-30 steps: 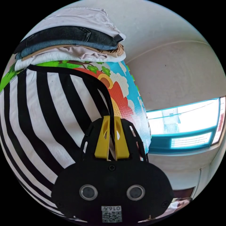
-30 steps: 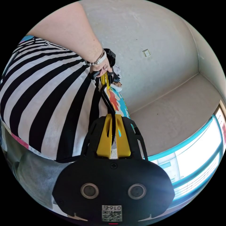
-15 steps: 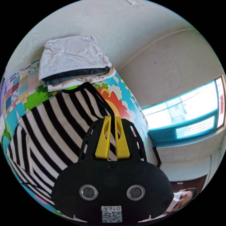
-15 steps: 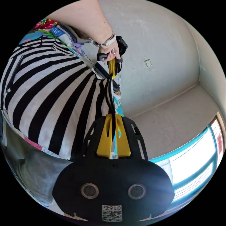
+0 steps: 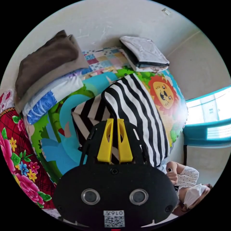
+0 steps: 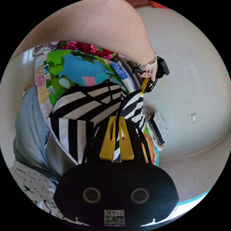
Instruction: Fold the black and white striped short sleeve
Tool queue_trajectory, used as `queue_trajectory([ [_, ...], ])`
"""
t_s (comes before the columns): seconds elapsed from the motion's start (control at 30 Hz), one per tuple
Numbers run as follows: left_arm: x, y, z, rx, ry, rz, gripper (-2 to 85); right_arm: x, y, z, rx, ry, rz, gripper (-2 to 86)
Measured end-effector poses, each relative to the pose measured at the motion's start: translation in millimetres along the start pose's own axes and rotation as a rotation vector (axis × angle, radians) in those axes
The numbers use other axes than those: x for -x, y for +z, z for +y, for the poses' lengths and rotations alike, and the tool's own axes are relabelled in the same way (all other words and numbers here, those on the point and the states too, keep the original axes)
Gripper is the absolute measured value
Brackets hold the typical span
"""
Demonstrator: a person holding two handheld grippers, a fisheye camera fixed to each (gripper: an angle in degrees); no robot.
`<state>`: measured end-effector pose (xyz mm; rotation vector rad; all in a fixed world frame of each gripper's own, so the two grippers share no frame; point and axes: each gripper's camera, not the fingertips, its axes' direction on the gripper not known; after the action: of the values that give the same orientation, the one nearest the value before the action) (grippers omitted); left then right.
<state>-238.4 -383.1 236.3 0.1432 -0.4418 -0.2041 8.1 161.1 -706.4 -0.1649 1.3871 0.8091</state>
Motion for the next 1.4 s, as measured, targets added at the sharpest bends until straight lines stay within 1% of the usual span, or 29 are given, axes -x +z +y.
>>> queue_trajectory([
  [0.1,54,39,15,0.072,-0.074,0.017,-0.5,31,30,-51,0.071,-0.076,-0.108,1.1],
  [0.17,66,42,22,0.040,-0.045,0.055,-0.5,42,47,-70,0.129,-0.105,-0.169,1.1],
  [0.23,69,26,27,0.000,0.008,0.058,-0.5,36,44,-77,0.130,-0.100,-0.185,1.1],
  [0.3,65,-18,34,-0.057,0.075,0.054,-0.5,22,34,-85,0.125,-0.086,-0.186,1.1],
  [0.37,56,-63,43,-0.130,0.142,0.046,-0.5,-5,10,-95,0.103,-0.057,-0.132,1.1],
  [0.43,49,-106,57,-0.178,0.171,-0.026,-0.4,-25,-15,-102,0.065,-0.026,-0.093,1.0],
  [0.47,47,-127,67,-0.181,0.176,-0.097,-0.4,-35,-33,-106,0.029,-0.012,-0.088,1.0],
  [0.5,50,-137,78,-0.171,0.179,-0.164,-0.4,-39,-41,-108,0.009,-0.010,-0.094,1.0],
  [0.53,54,-138,83,-0.159,0.171,-0.184,-0.4,-42,-56,-113,-0.029,-0.015,-0.117,1.0],
  [0.6,87,-113,94,-0.028,0.096,-0.194,-0.4,-35,-66,-124,-0.041,-0.056,-0.147,1.0],
  [0.63,98,-103,96,0.009,0.073,-0.188,-0.4,-22,-62,-133,-0.003,-0.106,-0.157,0.9],
  [0.67,118,-83,101,0.067,0.021,-0.173,-0.3,-6,-54,-141,0.052,-0.164,-0.163,0.9],
  [0.7,132,-73,108,0.064,0.010,-0.128,-0.3,2,-50,-144,0.072,-0.187,-0.162,0.8],
  [0.77,150,-98,121,-0.081,-0.008,-0.038,0.1,27,-41,-151,0.123,-0.249,-0.127,0.7],
  [0.8,162,-111,126,-0.111,-0.032,0.019,0.6,30,-42,-151,0.126,-0.256,-0.108,0.7],
  [0.87,179,-128,131,-0.122,-0.069,0.067,1.7,31,-50,-157,0.122,-0.253,-0.061,0.5],
  [0.93,194,-143,133,-0.139,-0.086,0.131,2.5,23,-60,-164,0.113,-0.230,-0.084,0.4],
  [1.03,224,-169,137,-0.241,-0.154,0.253,2.0,11,-79,-170,0.083,-0.208,-0.104,0.3],
  [1.1,249,-178,135,-0.302,-0.187,0.459,0.9,7,-87,-172,0.074,-0.200,-0.091,0.3],
  [1.17,262,-183,131,-0.337,-0.186,0.589,0.3,0,-96,-176,0.068,-0.187,-0.088,0.4],
  [1.2,268,-187,129,-0.350,-0.191,0.621,-0.2,-1,-98,-177,0.066,-0.182,-0.087,0.4],
  [1.27,276,-193,125,-0.365,-0.223,0.601,-0.6,-6,-105,-180,0.063,-0.176,-0.084,0.4],
  [1.3,281,-198,124,-0.363,-0.272,0.557,-0.7,-6,-106,-181,0.063,-0.175,-0.084,0.4],
  [1.4,285,-214,121,-0.331,-0.284,0.449,-0.3,-9,-112,-184,0.058,-0.176,-0.097,0.4],
])
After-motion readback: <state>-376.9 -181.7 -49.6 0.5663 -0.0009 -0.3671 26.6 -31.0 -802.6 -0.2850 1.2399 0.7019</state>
